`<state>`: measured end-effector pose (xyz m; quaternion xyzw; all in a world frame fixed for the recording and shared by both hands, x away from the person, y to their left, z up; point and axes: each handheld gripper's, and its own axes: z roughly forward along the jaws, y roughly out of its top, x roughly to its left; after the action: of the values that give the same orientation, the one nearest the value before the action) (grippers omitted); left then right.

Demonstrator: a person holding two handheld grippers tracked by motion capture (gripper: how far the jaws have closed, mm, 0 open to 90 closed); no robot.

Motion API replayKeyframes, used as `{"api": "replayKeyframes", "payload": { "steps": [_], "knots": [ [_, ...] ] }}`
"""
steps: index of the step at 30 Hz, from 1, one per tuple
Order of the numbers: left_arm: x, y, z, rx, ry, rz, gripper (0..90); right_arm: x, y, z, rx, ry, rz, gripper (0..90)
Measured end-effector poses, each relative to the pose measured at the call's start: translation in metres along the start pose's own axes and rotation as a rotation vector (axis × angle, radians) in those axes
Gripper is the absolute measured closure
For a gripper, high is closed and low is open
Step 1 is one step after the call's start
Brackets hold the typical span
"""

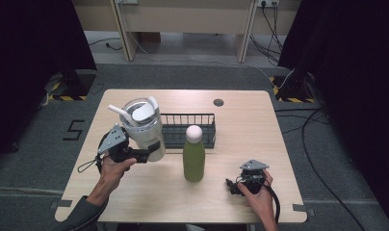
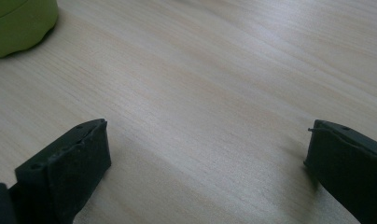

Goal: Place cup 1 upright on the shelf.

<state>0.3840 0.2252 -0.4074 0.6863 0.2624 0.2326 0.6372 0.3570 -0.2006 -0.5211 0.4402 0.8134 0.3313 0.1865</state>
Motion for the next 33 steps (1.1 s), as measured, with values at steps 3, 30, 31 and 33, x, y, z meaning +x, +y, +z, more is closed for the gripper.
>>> {"api": "replayKeyframes", "payload": {
  "steps": [3, 30, 31, 33],
  "knots": [
    [0.003, 0.008, 0.004, -0.002, -0.006, -0.004, 10.0, 0.000, 0.000, 0.000, 0.000, 0.000, 0.000, 0.3],
    [0.041, 0.038, 0.060, 0.005, 0.016, -0.002, 10.0, 0.000, 0.000, 0.000, 0.004, 0.002, 0.002, 0.3],
    [0.042, 0.037, 0.064, 0.009, 0.020, -0.002, 10.0, 0.000, 0.000, 0.000, 0.003, 0.002, 0.002, 0.3],
    [0.043, 0.036, 0.068, 0.015, 0.018, 0.005, 9.9, 0.000, 0.000, 0.000, 0.002, 0.003, -0.002, 0.3]
  ]
}}
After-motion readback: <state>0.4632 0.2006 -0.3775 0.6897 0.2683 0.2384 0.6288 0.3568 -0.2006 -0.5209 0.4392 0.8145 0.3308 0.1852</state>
